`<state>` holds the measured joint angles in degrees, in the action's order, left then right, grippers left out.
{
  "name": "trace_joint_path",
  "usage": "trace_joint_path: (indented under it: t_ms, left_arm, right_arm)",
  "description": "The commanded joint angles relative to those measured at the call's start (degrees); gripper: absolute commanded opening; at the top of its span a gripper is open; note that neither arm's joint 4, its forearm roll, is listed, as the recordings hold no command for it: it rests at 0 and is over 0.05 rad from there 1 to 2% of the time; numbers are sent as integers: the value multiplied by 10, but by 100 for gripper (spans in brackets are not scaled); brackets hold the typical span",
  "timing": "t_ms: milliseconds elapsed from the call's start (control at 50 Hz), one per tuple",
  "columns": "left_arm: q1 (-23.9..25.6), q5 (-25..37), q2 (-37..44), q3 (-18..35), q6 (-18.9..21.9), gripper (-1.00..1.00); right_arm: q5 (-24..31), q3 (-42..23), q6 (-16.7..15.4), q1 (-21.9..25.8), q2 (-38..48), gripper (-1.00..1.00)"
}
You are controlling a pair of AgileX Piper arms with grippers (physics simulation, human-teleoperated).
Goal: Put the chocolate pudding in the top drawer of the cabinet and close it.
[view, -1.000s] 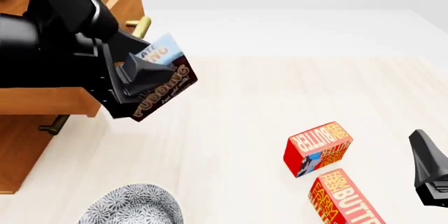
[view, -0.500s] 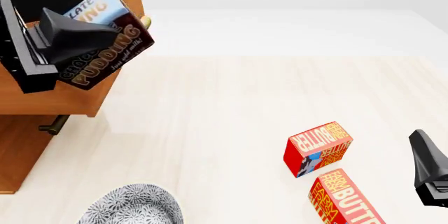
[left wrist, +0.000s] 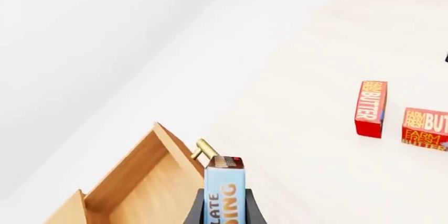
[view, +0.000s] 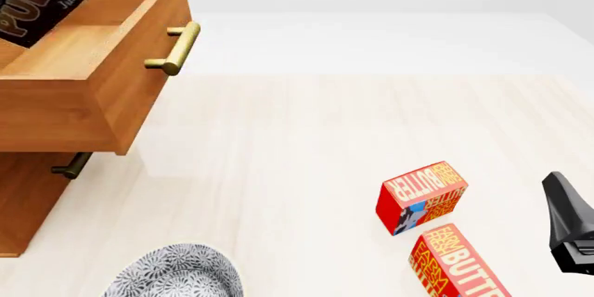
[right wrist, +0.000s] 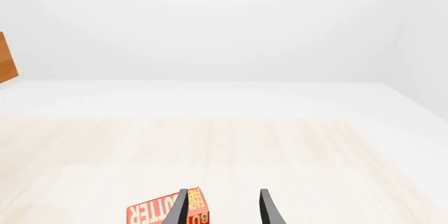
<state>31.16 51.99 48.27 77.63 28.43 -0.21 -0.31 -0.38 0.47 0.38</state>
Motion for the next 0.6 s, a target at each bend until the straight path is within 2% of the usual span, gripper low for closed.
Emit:
trace_joint_path:
  t_ms: [20, 140, 240, 260, 320, 420, 520, 600]
  left_arm:
    - [-34, 24, 17, 53, -2, -100]
    - [-59, 39, 34, 81, -8, -100]
    - [-97, 61, 65, 134, -18, -100]
    - [-171, 79, 159, 205, -92, -100]
    - [-180, 83, 183, 228, -110, -100]
    - [-192, 80, 202, 246, -123, -100]
    - [-205, 68, 210, 236, -125, -100]
    - [-235, 61, 222, 237, -124, -100]
  right_arm:
    - [0, 0, 0, 0, -1, 100]
    - [0, 0, 0, 0, -1, 100]
    - [0, 0, 0, 0, -1, 100]
    - [0, 0, 0, 0, -1, 100]
    - [0, 0, 0, 0, -1, 100]
    - [0, 0, 0, 0, -1, 100]
    - [0, 0, 0, 0, -1, 100]
    - [0, 0, 0, 0, -1, 100]
